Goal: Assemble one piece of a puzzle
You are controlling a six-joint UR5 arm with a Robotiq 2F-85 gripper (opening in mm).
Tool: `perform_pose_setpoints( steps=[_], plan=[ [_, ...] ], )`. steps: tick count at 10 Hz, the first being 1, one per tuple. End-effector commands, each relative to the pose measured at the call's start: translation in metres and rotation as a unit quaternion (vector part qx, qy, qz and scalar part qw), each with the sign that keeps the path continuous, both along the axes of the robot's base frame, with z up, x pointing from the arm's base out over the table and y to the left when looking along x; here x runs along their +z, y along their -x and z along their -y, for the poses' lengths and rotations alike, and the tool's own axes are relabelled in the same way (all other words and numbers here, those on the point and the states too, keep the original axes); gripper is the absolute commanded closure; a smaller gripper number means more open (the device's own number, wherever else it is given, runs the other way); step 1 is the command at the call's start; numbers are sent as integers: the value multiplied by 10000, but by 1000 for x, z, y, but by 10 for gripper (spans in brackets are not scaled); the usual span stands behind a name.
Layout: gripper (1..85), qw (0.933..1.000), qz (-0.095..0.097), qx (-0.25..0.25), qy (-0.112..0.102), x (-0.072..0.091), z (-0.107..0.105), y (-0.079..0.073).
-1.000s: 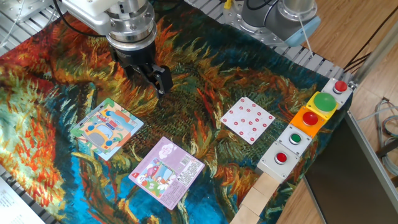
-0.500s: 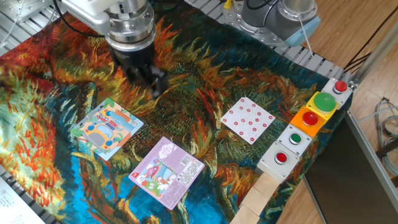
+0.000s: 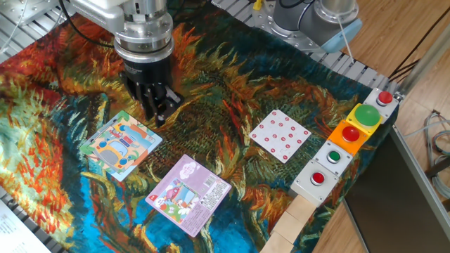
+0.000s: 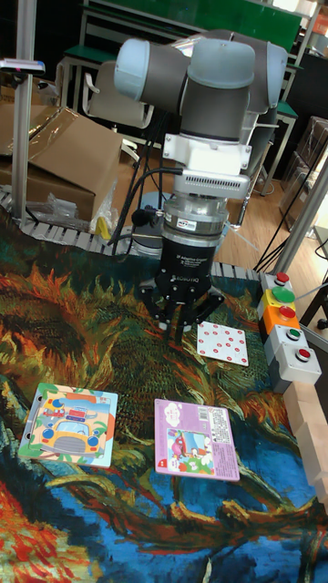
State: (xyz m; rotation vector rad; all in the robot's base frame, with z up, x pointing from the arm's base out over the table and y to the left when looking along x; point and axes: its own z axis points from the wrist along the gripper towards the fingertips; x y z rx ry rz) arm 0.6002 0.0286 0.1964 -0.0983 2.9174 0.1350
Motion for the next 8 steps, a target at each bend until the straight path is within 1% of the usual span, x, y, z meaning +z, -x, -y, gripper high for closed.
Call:
perform_pose_setpoints(
  steps=[1, 2, 3, 4, 5, 6, 7, 8],
  plan=[
    [843, 9973, 97, 672, 268, 1, 7, -1],
    [843, 9975, 4, 628, 327, 0, 10, 3],
    [843, 9959, -11, 832, 361, -1, 10, 5],
    [843, 9977, 78, 651, 177, 1, 2, 0],
    [843, 9988, -73, 348, -328, 3, -20, 7],
    [843, 9938, -32, 1021, 443, -1, 12, 6],
    [843, 9907, -4, 1305, 379, -1, 6, 7],
    [843, 9875, -139, 1530, 360, -2, 4, 15]
  ],
)
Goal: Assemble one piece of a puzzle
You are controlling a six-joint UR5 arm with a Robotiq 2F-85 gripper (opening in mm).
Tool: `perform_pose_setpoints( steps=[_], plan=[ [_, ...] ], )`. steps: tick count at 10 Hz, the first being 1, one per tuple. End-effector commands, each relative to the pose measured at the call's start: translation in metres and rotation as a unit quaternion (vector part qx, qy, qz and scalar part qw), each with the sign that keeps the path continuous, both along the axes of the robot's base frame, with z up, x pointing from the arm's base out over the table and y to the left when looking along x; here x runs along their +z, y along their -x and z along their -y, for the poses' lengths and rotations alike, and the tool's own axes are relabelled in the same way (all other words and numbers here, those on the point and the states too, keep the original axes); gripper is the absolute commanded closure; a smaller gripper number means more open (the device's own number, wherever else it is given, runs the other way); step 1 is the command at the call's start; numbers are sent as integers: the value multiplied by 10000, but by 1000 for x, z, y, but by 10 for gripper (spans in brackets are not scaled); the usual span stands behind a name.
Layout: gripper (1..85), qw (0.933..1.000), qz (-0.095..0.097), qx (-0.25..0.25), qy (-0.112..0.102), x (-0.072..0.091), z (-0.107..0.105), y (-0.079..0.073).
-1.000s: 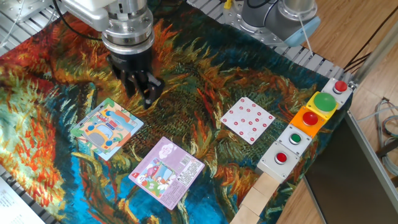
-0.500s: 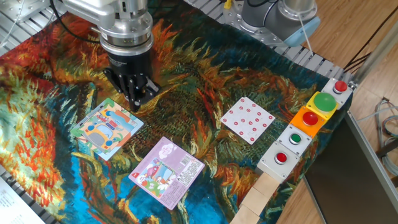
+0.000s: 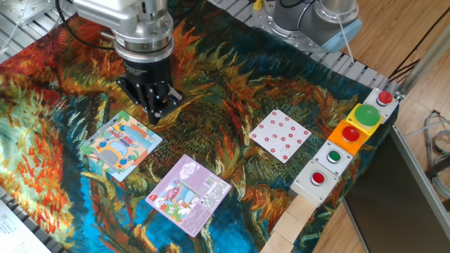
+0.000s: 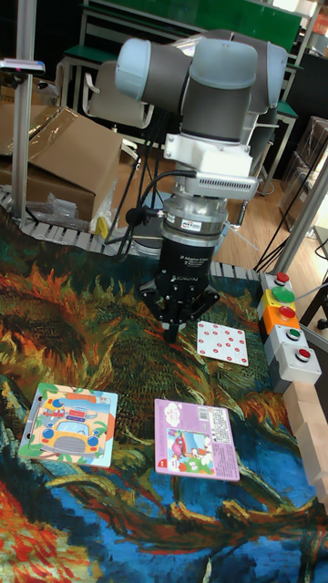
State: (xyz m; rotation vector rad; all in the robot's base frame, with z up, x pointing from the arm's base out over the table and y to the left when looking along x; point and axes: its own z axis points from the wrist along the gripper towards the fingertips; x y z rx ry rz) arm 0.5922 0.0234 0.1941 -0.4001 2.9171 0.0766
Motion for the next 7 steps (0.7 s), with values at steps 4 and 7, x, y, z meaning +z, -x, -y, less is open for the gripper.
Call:
perform_pose_setpoints(
  steps=[4, 7],
  plan=[
    [843, 9901, -134, 1335, 409, -1, 10, 11],
    [843, 9833, -375, 1739, 373, -4, 5, 22]
  ],
)
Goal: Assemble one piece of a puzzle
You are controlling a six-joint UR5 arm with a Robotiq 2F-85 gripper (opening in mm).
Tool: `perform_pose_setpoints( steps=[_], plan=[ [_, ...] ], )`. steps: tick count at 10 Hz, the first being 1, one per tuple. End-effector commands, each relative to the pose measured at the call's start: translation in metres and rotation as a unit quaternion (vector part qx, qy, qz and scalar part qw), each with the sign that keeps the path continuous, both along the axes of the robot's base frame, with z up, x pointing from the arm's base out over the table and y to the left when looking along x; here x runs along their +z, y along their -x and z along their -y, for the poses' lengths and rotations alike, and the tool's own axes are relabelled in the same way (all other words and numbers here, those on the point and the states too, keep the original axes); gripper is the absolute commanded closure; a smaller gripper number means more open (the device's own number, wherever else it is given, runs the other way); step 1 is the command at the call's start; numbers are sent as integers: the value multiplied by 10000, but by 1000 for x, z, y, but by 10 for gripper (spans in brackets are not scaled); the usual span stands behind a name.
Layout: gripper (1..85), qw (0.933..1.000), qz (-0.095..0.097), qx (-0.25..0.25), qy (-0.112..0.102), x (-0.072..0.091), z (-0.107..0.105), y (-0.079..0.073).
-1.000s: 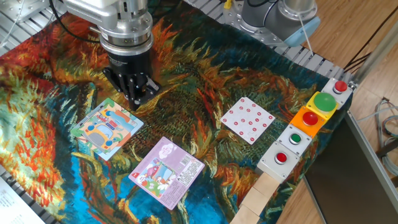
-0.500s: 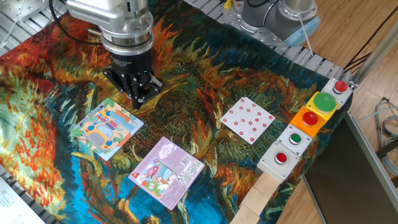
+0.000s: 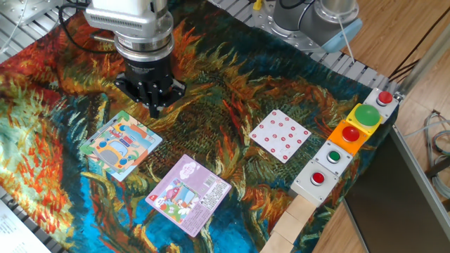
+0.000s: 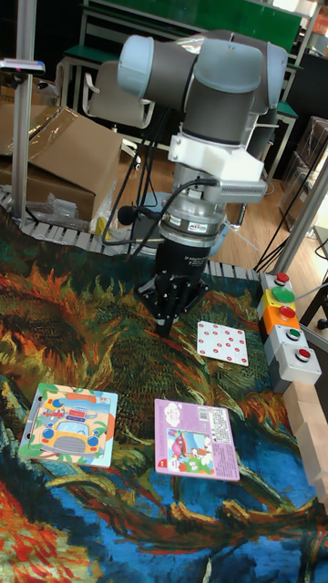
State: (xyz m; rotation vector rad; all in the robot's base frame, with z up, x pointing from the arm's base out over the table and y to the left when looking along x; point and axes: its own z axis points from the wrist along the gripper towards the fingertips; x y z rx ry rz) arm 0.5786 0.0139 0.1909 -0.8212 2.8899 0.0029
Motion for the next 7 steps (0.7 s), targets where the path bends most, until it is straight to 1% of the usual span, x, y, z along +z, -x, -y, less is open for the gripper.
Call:
perform_pose_setpoints(
  steps=[1, 2, 3, 4, 5, 6, 7],
  plan=[
    [843, 9985, -325, 430, -79, -6, -10, 9],
    [807, 9978, -387, 520, -128, -14, -16, 6],
    [770, 9969, -361, 698, -17, -25, -17, -2],
    [753, 9958, -325, 844, 108, -28, -14, -5],
    [697, 9943, -288, 1008, 190, -28, -10, -7],
    [637, 9919, -178, 1198, 370, -28, -3, -13],
    [630, 9879, -76, 1490, 419, -27, -3, -18]
  ],
)
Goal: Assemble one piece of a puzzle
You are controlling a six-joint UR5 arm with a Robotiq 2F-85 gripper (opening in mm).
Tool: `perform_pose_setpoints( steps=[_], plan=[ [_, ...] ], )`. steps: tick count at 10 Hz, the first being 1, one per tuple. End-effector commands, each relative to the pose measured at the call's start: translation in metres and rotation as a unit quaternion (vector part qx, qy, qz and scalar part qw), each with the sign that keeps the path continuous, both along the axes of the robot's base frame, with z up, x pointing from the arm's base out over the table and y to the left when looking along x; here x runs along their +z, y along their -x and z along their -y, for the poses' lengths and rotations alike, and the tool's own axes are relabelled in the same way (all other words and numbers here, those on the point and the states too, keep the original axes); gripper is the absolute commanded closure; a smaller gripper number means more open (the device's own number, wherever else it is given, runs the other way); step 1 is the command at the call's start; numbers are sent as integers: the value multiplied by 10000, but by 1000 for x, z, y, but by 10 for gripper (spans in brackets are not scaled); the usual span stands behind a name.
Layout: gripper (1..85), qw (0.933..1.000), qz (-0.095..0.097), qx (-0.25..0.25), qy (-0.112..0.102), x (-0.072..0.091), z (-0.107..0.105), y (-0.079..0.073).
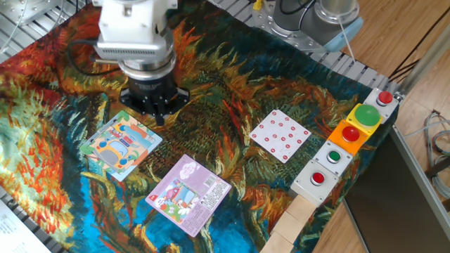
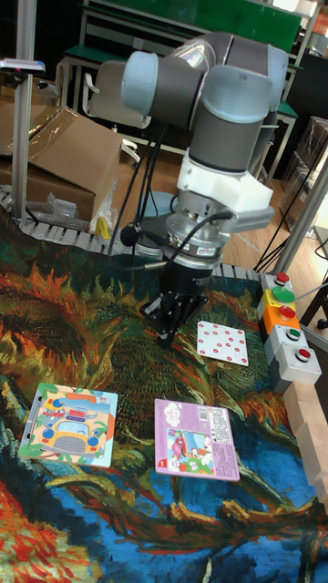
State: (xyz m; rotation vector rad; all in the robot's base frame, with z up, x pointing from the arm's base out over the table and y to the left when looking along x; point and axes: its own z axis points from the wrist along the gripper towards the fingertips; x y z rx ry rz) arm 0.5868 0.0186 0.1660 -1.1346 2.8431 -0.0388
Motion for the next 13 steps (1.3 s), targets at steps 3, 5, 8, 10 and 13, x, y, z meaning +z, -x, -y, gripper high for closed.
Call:
perform_pose_setpoints(
  steps=[3, 5, 8, 10, 13],
  plan=[
    [537, 9935, 133, 1102, 239, -2, 5, -10],
    [447, 9894, 63, 1449, -22, -11, -17, -11],
    [373, 9794, -22, 2018, -119, -32, -30, -26],
    [633, 9882, -314, 1260, -815, -29, -61, -8],
    [490, 9827, 136, 1822, -300, -31, -40, -33]
  ],
)
